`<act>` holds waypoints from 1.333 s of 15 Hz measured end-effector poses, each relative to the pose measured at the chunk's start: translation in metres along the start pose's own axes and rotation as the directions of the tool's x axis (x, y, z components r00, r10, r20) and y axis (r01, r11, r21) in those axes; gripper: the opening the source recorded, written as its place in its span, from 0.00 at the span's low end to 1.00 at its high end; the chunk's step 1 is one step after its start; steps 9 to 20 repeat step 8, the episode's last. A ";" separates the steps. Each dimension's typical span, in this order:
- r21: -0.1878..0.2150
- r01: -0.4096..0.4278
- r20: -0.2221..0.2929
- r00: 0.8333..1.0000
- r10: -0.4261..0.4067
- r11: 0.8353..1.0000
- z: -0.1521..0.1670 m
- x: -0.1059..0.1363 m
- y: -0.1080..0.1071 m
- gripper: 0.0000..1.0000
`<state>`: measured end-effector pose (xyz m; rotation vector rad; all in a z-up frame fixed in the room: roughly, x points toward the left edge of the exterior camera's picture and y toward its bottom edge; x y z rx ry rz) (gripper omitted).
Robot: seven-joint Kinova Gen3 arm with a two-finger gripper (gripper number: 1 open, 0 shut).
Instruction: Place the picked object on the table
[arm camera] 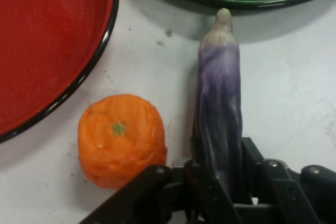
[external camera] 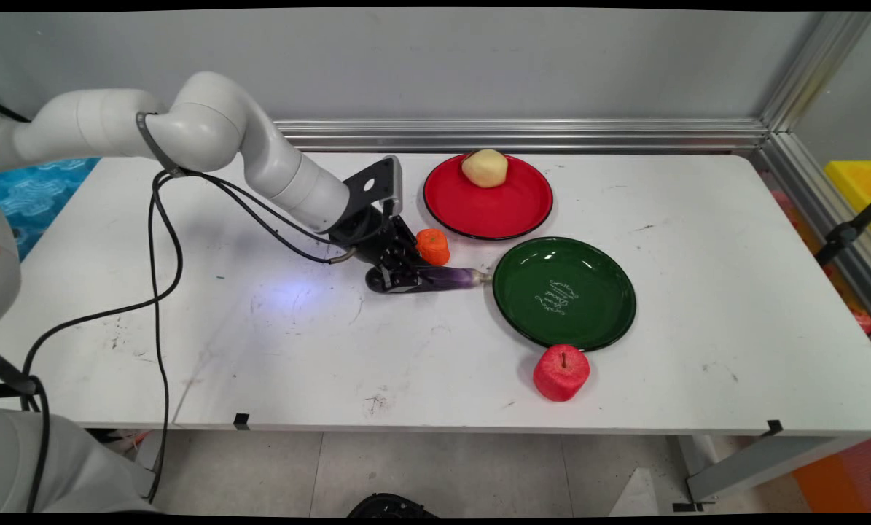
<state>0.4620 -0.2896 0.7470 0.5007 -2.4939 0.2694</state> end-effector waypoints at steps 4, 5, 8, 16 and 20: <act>-0.008 -0.003 0.002 1.000 0.003 1.000 -0.005 0.001 0.000 1.00; -0.009 -0.002 0.003 1.000 0.002 1.000 -0.006 0.001 -0.001 1.00; -0.015 0.002 0.006 1.000 -0.001 1.000 -0.012 0.004 -0.002 1.00; -0.015 0.002 0.006 1.000 -0.001 1.000 -0.012 0.004 -0.002 1.00; -0.015 0.002 0.006 1.000 -0.001 1.000 -0.012 0.004 -0.002 1.00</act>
